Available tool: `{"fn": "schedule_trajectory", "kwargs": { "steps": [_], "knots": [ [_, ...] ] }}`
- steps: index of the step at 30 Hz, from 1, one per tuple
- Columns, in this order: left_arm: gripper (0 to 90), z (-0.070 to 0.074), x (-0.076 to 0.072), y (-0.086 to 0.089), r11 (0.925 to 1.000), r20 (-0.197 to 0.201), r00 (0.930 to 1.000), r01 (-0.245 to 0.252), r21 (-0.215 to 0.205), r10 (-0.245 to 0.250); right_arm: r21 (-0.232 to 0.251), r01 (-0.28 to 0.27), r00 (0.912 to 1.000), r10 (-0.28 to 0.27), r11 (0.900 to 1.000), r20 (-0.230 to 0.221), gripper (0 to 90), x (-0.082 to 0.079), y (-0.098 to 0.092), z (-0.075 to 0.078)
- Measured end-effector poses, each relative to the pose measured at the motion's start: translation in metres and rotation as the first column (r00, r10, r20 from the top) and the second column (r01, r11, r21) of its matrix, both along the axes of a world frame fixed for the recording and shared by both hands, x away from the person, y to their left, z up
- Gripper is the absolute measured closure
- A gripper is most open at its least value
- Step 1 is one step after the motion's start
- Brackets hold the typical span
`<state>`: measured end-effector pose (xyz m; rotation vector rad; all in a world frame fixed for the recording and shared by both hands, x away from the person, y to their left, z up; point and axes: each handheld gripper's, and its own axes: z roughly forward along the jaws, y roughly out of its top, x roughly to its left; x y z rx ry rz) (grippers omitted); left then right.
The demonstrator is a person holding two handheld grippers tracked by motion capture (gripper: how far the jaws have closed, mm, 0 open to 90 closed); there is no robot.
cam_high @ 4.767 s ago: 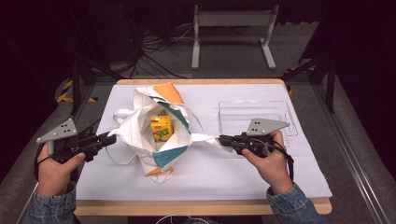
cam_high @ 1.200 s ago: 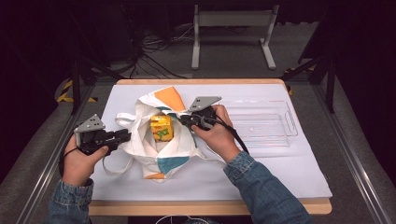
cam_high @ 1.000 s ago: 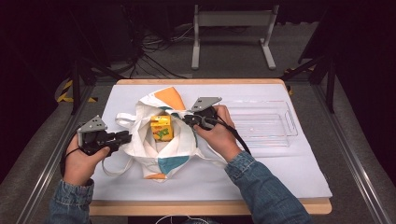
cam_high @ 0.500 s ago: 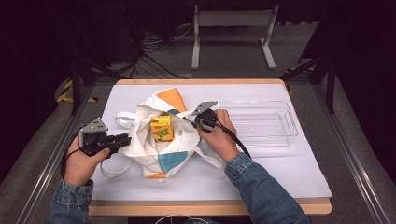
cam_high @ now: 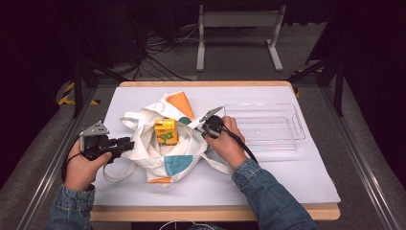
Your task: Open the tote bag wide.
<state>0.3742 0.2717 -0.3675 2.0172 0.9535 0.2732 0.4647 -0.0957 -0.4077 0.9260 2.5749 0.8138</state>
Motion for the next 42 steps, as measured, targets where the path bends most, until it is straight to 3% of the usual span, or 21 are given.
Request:
{"fn": "schedule_trajectory", "kwargs": {
  "steps": [4,7,12,18,19,21,23,24,25,27,28,29,31,32,33,34,35,36,37,39,42],
  "knots": [
    [64.1,0.004,-0.002,0.003,0.9997,0.022,0.9998,0.0,-0.026,0.0,0.04,0.0,1.0,0.0,0.999,0.0,79.4,-0.001,-0.004,0.001],
    [60.7,0.009,-0.005,0.006,0.9985,0.039,0.9992,0.007,-0.054,-0.004,0.088,-0.002,0.9996,-0.001,0.996,0.028,72.9,-0.004,-0.008,0.008],
    [59.1,0.016,-0.01,0.01,0.9963,0.066,0.9978,0.01,-0.086,-0.004,0.185,-0.039,0.9959,0.023,0.982,0.088,68.2,-0.015,-0.014,0.026],
    [57.9,0.024,-0.016,0.013,0.994,0.098,0.9951,0.022,-0.108,-0.011,0.289,-0.128,0.9853,0.089,0.949,0.146,68.9,-0.037,-0.014,0.049],
    [57.4,0.026,-0.017,0.014,0.993,0.103,0.9946,0.022,-0.116,-0.01,0.307,-0.145,0.9835,0.104,0.941,0.148,69.3,-0.04,-0.014,0.051],
    [56.2,0.029,-0.019,0.015,0.9916,0.112,0.9936,0.028,-0.126,-0.014,0.358,-0.192,0.9777,0.146,0.914,0.151,70.2,-0.048,-0.011,0.056],
    [55.6,0.032,-0.022,0.016,0.9898,0.129,0.9916,0.035,-0.138,-0.017,0.395,-0.236,0.9694,0.187,0.888,0.158,71.6,-0.057,-0.007,0.061],
    [55.3,0.033,-0.023,0.016,0.9895,0.129,0.9916,0.03,-0.141,-0.012,0.416,-0.27,0.961,0.218,0.868,0.17,73.0,-0.064,-0.003,0.064],
    [55.2,0.034,-0.024,0.016,0.9887,0.133,0.9911,0.03,-0.147,-0.01,0.425,-0.286,0.9569,0.231,0.859,0.176,73.8,-0.067,-0.002,0.065],
    [55.2,0.036,-0.025,0.018,0.9886,0.142,0.9899,0.027,-0.148,-0.006,0.446,-0.333,0.9423,0.276,0.831,0.189,76.3,-0.077,0.005,0.068],
    [55.2,0.036,-0.025,0.018,0.9886,0.142,0.9899,0.027,-0.148,-0.006,0.446,-0.333,0.9423,0.276,0.831,0.189,76.3,-0.077,0.005,0.068],
    [55.2,0.037,-0.026,0.019,0.9885,0.14,0.9901,0.021,-0.15,0.0,0.449,-0.348,0.9372,0.291,0.823,0.192,77.4,-0.081,0.009,0.068],
    [55.0,0.038,-0.027,0.021,0.9874,0.141,0.99,0.015,-0.157,0.007,0.43,-0.374,0.9269,0.315,0.822,0.204,81.5,-0.087,0.016,0.067],
    [54.7,0.038,-0.027,0.022,0.9869,0.14,0.9901,0.011,-0.161,0.012,0.431,-0.396,0.9179,0.34,0.811,0.204,84.3,-0.091,0.022,0.064],
    [54.6,0.038,-0.027,0.022,0.9869,0.14,0.9901,0.011,-0.161,0.012,0.431,-0.396,0.9179,0.34,0.811,0.204,84.3,-0.091,0.022,0.064],
    [54.6,0.038,-0.027,0.023,0.9867,0.144,0.9895,0.009,-0.162,0.015,0.433,-0.409,0.9127,0.355,0.803,0.203,85.6,-0.093,0.026,0.063],
    [54.6,0.038,-0.027,0.024,0.9878,0.147,0.989,0.003,-0.156,0.021,0.429,-0.433,0.9015,0.381,0.793,0.206,87.8,-0.097,0.034,0.059],
    [54.6,0.038,-0.028,0.024,0.9872,0.142,0.9895,-0.003,-0.159,0.026,0.429,-0.44,0.8978,0.391,0.789,0.204,88.3,-0.098,0.037,0.058],
    [54.6,0.039,-0.028,0.024,0.9874,0.143,0.9894,-0.004,-0.158,0.026,0.423,-0.451,0.8927,0.402,0.786,0.205,88.4,-0.1,0.041,0.056],
    [54.6,0.038,-0.028,0.024,0.9869,0.143,0.9893,-0.003,-0.161,0.026,0.383,-0.467,0.8844,0.417,0.797,0.209,88.8,-0.102,0.05,0.051],
    [54.5,0.038,-0.028,0.025,0.9871,0.141,0.9897,-0.002,-0.16,0.025,0.382,-0.498,0.8671,0.454,0.778,0.204,89.5,-0.105,0.06,0.045]
  ]
}}
